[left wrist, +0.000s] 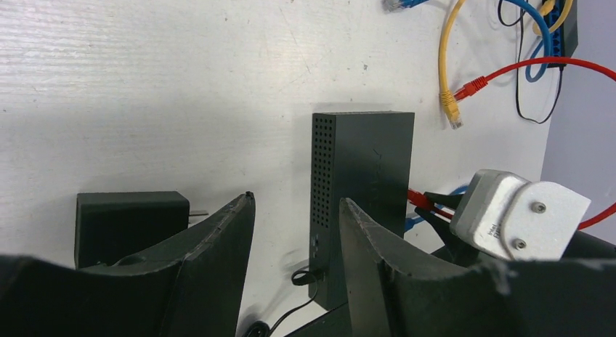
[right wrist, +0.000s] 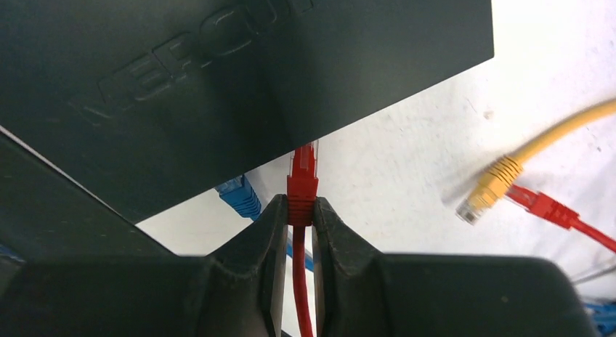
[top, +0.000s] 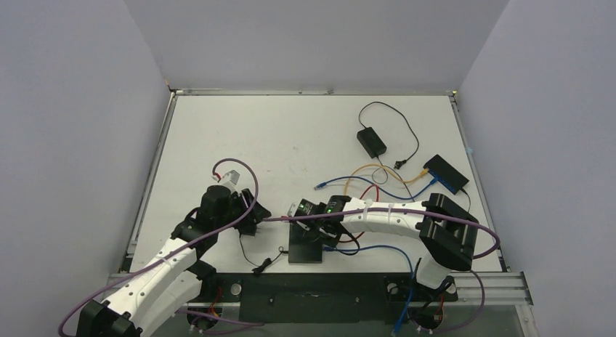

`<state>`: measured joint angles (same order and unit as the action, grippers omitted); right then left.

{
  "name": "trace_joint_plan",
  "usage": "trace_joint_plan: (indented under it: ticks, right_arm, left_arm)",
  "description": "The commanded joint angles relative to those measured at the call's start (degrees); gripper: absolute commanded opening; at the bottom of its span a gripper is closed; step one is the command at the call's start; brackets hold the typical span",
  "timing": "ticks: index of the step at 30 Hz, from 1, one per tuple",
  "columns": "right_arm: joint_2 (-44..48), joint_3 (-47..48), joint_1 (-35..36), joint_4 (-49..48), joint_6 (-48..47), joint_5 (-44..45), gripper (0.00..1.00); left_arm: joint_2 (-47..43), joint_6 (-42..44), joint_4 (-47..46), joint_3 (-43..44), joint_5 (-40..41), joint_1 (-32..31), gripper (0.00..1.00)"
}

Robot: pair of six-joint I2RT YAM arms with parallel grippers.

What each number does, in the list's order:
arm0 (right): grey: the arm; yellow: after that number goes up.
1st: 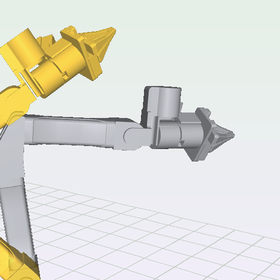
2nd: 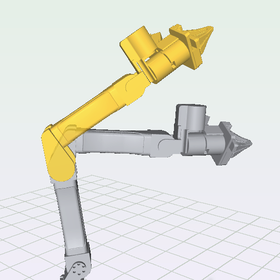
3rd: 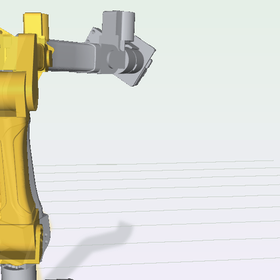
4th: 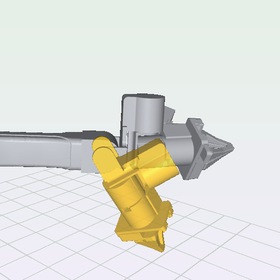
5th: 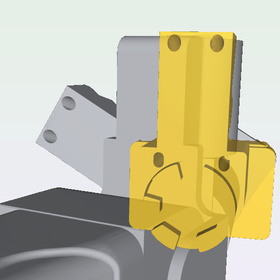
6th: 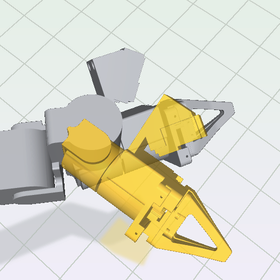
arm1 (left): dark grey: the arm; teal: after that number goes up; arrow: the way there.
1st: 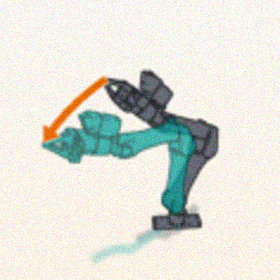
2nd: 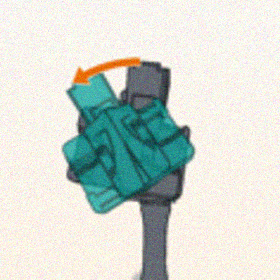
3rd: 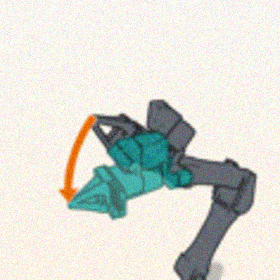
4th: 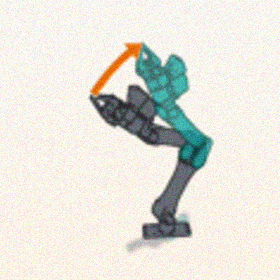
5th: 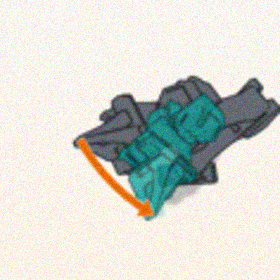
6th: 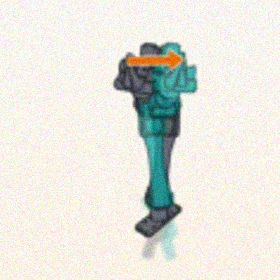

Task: Insert the plug into the switch port
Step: Insert the connector into the switch port.

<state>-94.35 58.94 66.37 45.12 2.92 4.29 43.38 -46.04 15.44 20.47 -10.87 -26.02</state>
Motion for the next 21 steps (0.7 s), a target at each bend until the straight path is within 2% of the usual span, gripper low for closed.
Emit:
trace_joint_plan:
  ticks: [1,4,11,21]
  right_arm:
    - [1.5,2.3,0.3,-7.8,1.2,-7.5,0.0]
    - [0.8,2.1,0.4,-12.1,2.0,-9.5,0.0]
    - [0.1,1.5,0.6,-21.4,2.8,-7.0,0.0]
    - [-1.5,0.1,0.3,-25.0,2.1,-5.7,0.0]
  left_arm:
    - [0.3,-0.3,1.2,1.2,2.0,0.7,0.44]
    - [1.4,0.1,2.5,2.3,2.5,0.6,0.44]
    - [2.4,0.3,2.9,2.3,2.5,0.6,0.44]
    - [6.2,0.0,5.9,3.2,2.8,0.6,0.43]
